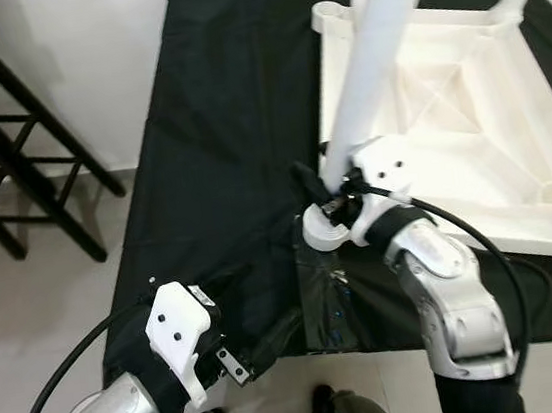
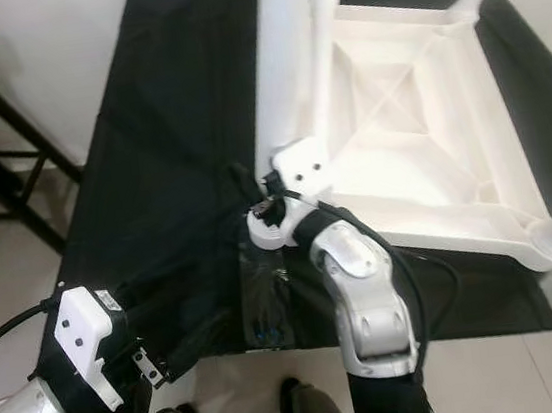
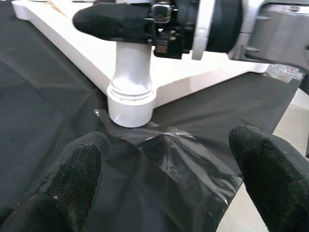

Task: Building children table

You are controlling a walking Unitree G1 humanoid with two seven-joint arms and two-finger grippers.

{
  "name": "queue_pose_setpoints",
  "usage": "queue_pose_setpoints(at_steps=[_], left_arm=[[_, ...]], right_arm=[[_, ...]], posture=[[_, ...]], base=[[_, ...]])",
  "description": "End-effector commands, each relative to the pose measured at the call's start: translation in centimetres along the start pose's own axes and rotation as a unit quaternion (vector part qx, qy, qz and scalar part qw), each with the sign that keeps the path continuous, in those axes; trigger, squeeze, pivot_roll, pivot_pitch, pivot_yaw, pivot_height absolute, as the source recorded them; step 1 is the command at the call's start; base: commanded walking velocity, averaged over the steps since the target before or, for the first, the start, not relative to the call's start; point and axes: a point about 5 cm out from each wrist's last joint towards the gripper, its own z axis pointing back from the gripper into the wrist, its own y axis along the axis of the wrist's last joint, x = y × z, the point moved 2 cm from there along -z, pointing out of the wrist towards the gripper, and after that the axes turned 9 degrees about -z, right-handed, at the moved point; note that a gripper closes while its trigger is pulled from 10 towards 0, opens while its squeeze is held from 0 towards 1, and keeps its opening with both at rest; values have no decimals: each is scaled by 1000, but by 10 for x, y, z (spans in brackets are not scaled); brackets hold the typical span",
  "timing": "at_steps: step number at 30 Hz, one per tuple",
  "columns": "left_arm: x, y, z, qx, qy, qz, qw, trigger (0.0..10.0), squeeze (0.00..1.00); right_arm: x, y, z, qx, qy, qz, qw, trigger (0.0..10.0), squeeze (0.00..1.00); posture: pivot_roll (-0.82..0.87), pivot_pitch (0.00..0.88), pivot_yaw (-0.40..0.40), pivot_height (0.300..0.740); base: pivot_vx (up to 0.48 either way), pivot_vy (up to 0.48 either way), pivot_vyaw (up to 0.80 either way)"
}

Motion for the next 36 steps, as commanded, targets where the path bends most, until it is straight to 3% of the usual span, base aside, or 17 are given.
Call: queue_pose_setpoints(at_steps=[1,2,3,4,5,6,10,11,12,13,14,15,23,24,27,29,36], left_arm=[[4,-3,2,-5,-2,11,1000,10000,0],[5,-4,2,-6,-2,13,1000,10000,0],[5,-4,2,-6,-2,13,1000,10000,0],[5,-4,2,-6,-3,14,1000,10000,0],[5,-4,2,-6,-3,14,1000,10000,0],[4,-4,1,-4,-3,14,1000,10000,0],[3,-3,1,-2,-2,13,1000,10000,0],[3,-3,0,-2,-2,13,1000,10000,0],[4,-4,0,-2,-4,14,1000,10000,0],[4,-4,0,-2,-4,14,1000,10000,0],[4,-4,-1,-2,-5,14,1000,10000,0],[4,-4,-2,-1,-5,14,1000,10000,0],[4,-4,-2,-1,-4,13,1000,10000,0],[5,-3,-2,-1,-4,13,1000,10000,0],[5,-3,-2,-1,-4,13,1000,10000,0],[4,-3,0,-2,-2,11,1000,10000,0],[3,-3,0,-3,0,9,1000,10000,0]], right_arm=[[28,-52,10,-133,-67,-23,989,10000,0],[27,-46,6,-114,-65,-33,991,10000,463],[27,-46,6,-114,-65,-33,991,10000,463],[24,-33,2,-87,-56,-44,994,10000,1000],[24,-33,2,-87,-56,-44,994,10000,1000],[18,-11,-4,-37,-12,-60,997,10000,1000],[16,-3,-7,-17,12,-64,998,10000,1000],[13,8,-10,7,56,-45,997,10000,1000],[7,16,-12,12,130,-12,991,10000,0],[7,16,-12,12,130,-12,991,10000,0],[2,17,-11,2,196,24,980,10000,0],[4,10,-7,-32,284,81,955,10000,0],[13,7,-9,-56,332,82,938,10000,0],[15,9,-10,-61,360,77,928,10000,0],[16,12,-11,-64,382,74,919,10000,0],[17,19,-12,-74,429,76,897,10000,0],[24,22,-19,-77,458,83,882,10000,0]], posture=[[110,307,-100,740],[110,307,-100,740],[110,307,-100,740],[102,310,-95,740],[102,310,-95,740],[99,310,-97,740],[99,310,-97,740],[97,309,-91,740],[101,307,-90,740],[101,307,-90,740],[101,307,-90,740],[104,306,-92,740],[116,309,-95,740],[120,309,-96,740],[122,309,-97,740],[132,309,-99,740],[134,307,-100,740]], base=[[0,0,0],[0,0,0],[0,0,0],[0,0,0],[0,0,0],[0,0,0],[0,0,0],[0,0,0],[0,0,0],[0,0,0],[0,0,0],[0,0,0],[0,0,0],[0,0,0],[0,0,0],[0,0,0],[0,0,0]])
